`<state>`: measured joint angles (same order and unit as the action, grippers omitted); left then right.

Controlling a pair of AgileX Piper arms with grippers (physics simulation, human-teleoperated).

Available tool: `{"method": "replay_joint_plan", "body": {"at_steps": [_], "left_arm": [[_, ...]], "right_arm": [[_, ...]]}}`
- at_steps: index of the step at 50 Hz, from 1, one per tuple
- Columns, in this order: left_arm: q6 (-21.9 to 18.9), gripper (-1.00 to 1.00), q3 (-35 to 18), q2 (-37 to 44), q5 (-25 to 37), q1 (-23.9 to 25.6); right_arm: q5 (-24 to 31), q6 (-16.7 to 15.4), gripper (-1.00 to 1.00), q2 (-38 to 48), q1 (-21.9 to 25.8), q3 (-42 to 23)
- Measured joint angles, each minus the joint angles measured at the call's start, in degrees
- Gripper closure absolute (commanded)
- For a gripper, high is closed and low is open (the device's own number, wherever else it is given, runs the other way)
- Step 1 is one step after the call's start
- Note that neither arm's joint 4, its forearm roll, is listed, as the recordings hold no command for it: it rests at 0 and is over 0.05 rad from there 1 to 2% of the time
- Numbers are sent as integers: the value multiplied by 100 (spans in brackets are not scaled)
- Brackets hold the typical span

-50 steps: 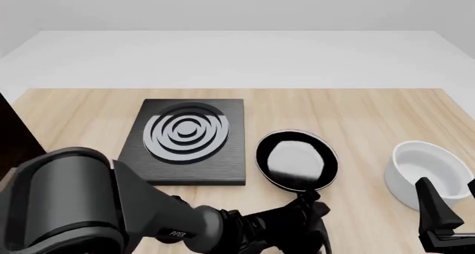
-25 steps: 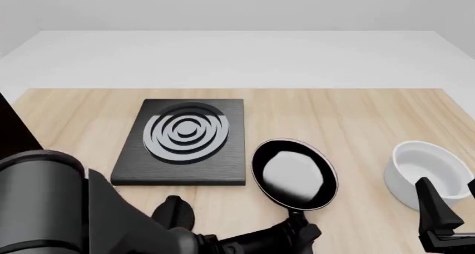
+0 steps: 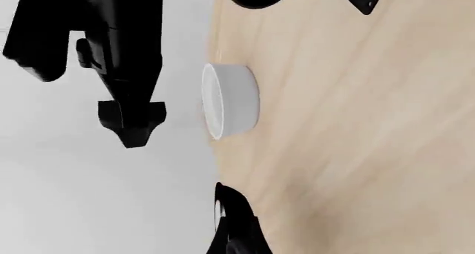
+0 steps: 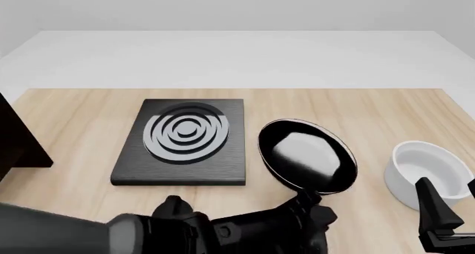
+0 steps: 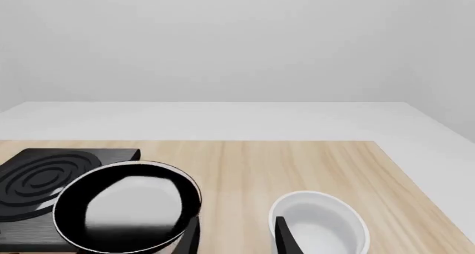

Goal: Put the frying pan under the cabinet shelf.

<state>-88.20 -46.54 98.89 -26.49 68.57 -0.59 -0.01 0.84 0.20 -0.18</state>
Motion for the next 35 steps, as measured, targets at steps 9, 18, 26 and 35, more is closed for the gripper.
{"method": "replay_joint_plan", "body": {"at_steps": [9,18,26,35], "left_arm": [[82,100,-251,-640,804,10],[344,100,-290,-1174,1489,-81],[546,100,-288,-1688,2098,-228],[825,100,-370,-2120,2766,-562]], "right_arm": [[0,0,-100,0,0,0],[0,0,-100,0,0,0],[0,0,-100,0,0,0],[0,0,-100,-1,0,0]]}}
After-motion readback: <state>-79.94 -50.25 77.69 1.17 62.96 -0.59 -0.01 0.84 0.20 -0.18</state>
